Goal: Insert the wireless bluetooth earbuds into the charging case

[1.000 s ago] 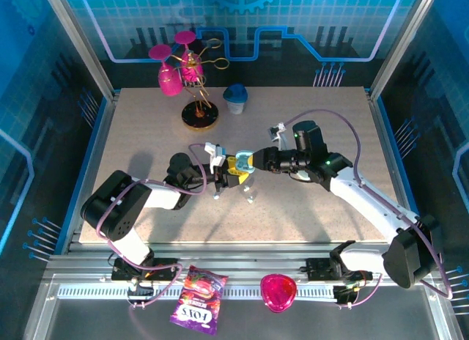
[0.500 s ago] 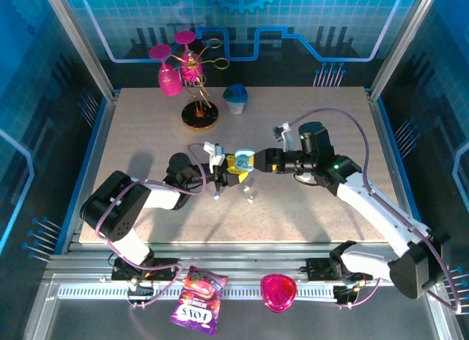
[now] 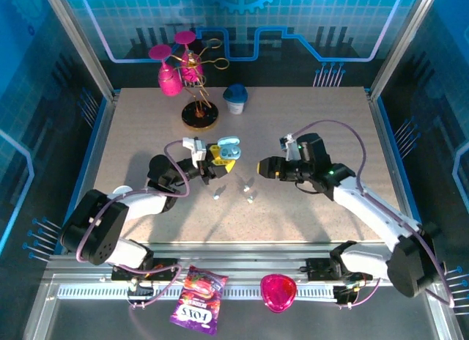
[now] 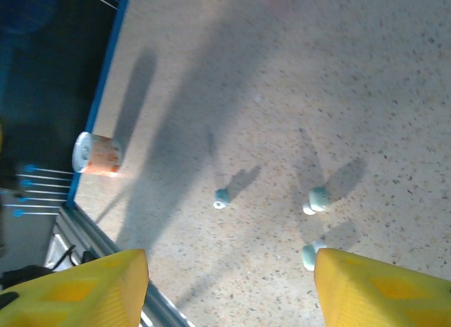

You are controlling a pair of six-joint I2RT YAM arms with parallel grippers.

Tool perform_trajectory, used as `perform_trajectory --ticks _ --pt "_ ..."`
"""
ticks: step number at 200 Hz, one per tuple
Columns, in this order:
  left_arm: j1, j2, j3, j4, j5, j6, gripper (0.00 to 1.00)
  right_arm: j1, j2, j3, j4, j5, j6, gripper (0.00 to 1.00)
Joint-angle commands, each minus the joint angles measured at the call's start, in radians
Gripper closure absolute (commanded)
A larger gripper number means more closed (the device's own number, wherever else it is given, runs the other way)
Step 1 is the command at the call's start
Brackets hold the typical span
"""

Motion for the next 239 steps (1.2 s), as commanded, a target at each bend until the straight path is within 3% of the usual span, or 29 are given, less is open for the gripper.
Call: perform_trajectory --ticks 1,55,127,184,239 --pt "-0.009 -0.043 0.016 0.036 -0.009 -0.012 0.81 0.046 0.101 0.038 0.009 0.043 -0.021 0.37" --pt "-0.060 -0.146 0.045 -0.060 -0.004 0.014 0.81 0.164 0.387 0.202 0.002 0.129 -0.050 0.46" --pt "-0.100 -0.279 0.056 -0.221 -0.001 0.095 0.80 0.338 0.709 0.540 -0.198 0.235 -0.157 0.55" --pt "-0.108 -0.296 0.060 -0.248 0.003 0.113 0.80 0.436 0.849 0.693 -0.312 0.241 -0.200 0.68" --pt "-0.111 -0.289 0.063 -0.241 0.008 0.112 0.80 0.497 0.905 0.742 -0.336 0.236 -0.184 0.69"
